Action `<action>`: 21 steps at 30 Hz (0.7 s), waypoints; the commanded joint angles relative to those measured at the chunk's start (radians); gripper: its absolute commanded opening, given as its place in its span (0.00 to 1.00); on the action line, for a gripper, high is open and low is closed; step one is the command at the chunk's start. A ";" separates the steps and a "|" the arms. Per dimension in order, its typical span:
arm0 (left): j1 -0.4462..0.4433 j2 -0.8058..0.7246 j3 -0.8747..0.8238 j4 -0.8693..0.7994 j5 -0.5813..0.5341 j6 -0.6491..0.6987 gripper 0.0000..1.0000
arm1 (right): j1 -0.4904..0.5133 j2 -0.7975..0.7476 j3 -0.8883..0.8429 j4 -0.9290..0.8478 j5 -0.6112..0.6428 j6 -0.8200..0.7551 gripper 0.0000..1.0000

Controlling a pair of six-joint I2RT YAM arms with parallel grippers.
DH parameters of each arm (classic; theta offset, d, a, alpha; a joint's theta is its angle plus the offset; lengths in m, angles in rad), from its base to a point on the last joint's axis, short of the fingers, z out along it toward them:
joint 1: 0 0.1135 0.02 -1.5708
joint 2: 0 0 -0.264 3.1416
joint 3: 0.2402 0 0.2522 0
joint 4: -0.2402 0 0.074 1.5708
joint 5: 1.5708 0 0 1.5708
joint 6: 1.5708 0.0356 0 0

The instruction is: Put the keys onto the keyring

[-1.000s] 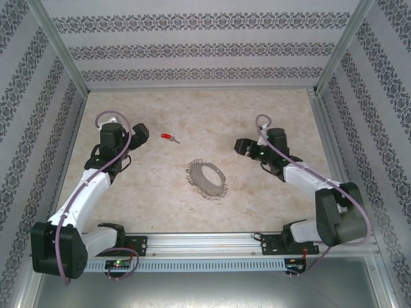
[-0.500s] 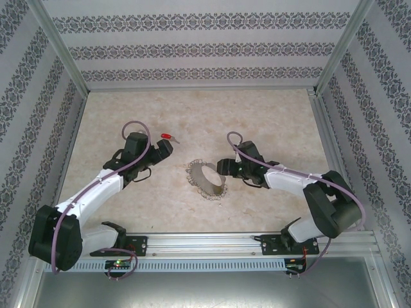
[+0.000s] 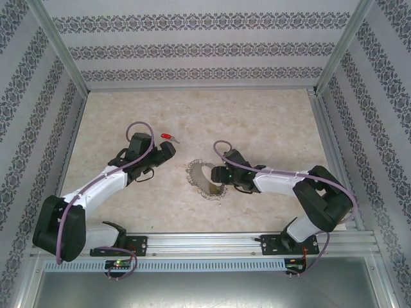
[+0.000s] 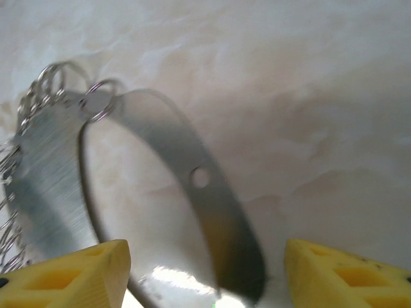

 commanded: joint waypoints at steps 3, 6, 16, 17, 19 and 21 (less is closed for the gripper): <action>-0.008 0.026 0.061 0.007 0.003 0.011 1.00 | 0.114 0.023 0.023 0.000 0.012 0.087 0.64; -0.007 0.043 0.075 0.004 0.013 0.018 1.00 | 0.167 0.061 0.060 0.013 0.004 0.110 0.65; -0.005 0.069 0.155 -0.070 -0.009 0.084 1.00 | 0.291 0.227 0.298 0.035 -0.095 0.099 0.66; -0.004 0.066 0.159 -0.083 -0.018 0.088 1.00 | 0.291 0.209 0.299 0.026 -0.082 0.093 0.66; -0.002 0.056 0.159 -0.099 -0.028 0.099 1.00 | 0.285 0.165 0.284 0.005 -0.044 0.076 0.67; 0.000 0.037 0.150 -0.106 -0.024 0.108 1.00 | 0.267 0.116 0.259 -0.014 -0.022 0.064 0.67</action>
